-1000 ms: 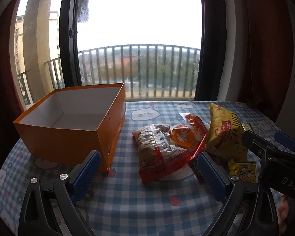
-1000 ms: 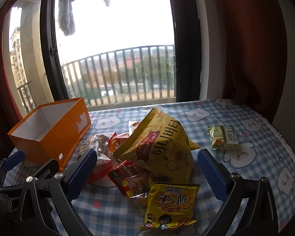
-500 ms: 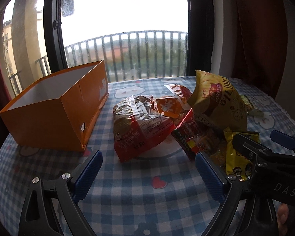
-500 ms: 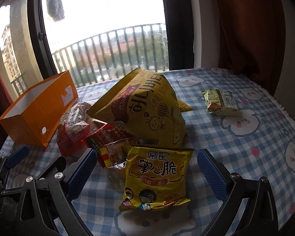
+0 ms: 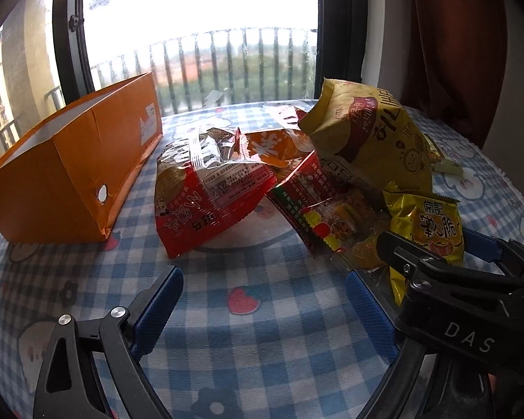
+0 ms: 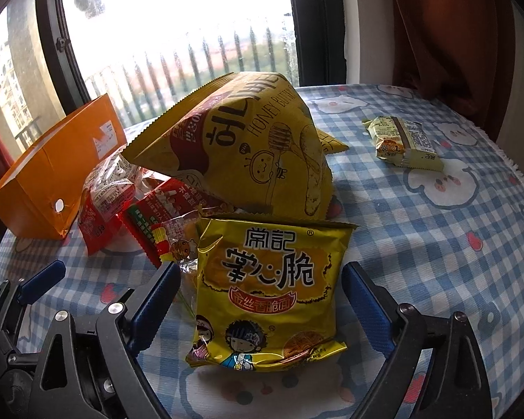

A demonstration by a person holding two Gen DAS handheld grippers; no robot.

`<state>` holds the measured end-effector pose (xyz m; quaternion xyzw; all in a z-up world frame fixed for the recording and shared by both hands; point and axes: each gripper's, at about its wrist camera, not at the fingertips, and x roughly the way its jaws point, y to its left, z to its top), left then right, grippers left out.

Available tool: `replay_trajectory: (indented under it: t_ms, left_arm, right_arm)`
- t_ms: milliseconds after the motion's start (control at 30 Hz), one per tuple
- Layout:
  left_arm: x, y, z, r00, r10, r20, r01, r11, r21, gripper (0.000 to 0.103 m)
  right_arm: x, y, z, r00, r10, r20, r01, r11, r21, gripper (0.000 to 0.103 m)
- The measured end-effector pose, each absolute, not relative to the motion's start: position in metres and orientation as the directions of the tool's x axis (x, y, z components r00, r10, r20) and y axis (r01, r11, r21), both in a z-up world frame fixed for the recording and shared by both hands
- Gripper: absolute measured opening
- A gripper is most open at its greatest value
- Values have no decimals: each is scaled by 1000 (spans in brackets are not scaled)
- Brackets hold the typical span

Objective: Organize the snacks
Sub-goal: 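Grasp a small yellow wrapped candy with the left tool while the right tool grasps a yellow chip bag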

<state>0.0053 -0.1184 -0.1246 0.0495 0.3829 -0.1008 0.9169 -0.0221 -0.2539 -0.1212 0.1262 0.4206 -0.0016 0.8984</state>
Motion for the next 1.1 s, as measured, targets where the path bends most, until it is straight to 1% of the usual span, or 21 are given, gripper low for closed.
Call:
replay_trajectory:
  t_ms: [67,133,267,533,700,833,867,900,967,1000,1067,1100]
  left_arm:
    - [3,-121,-125,676,-156,-720,233,972,9,95]
    - [4,-125,-125,676,-167,-718,242,970,3,95]
    - [7,-138,-126,671,-185,-718,265,964,-1,95]
    - [7,-167,-119,660,-250,-708,320,947,-37,94]
    - [7,-190,-117,666,-253,-702,350,937,-6,83]
    - [13,-202,-119,676,-241,-696,343,939,7,80]
    - [14,-205,-120,670,-244,-701,345,938,4,78]
    - [16,-206,-121,664,-254,-704,351,936,-7,73]
    - [20,-211,-126,650,-258,-715,355,935,-16,70]
    - [21,-212,-128,645,-252,-722,351,936,-12,66]
    - [25,-214,-132,632,-235,-739,345,938,-4,61]
    - [26,-214,-133,625,-238,-743,345,938,-10,57]
  right_arm:
    - [-22,-254,-122,641,103,-760,107,969,222,88]
    - [-22,-256,-122,643,92,-760,118,969,217,78]
    - [-24,-264,-120,651,98,-753,125,965,233,77]
    - [-37,-293,-111,684,42,-728,188,954,232,77]
    - [-40,-307,-112,684,42,-728,202,948,245,77]
    - [-38,-315,-114,682,39,-731,212,945,248,77]
    - [-37,-317,-114,681,37,-732,215,945,247,77]
    - [-37,-318,-114,681,35,-732,216,945,245,77]
    - [-35,-319,-114,682,39,-730,209,946,246,77]
    - [-35,-319,-114,682,40,-731,207,947,245,77]
    - [-34,-319,-116,678,41,-734,203,949,241,78]
    - [-34,-319,-117,676,48,-735,202,948,247,78]
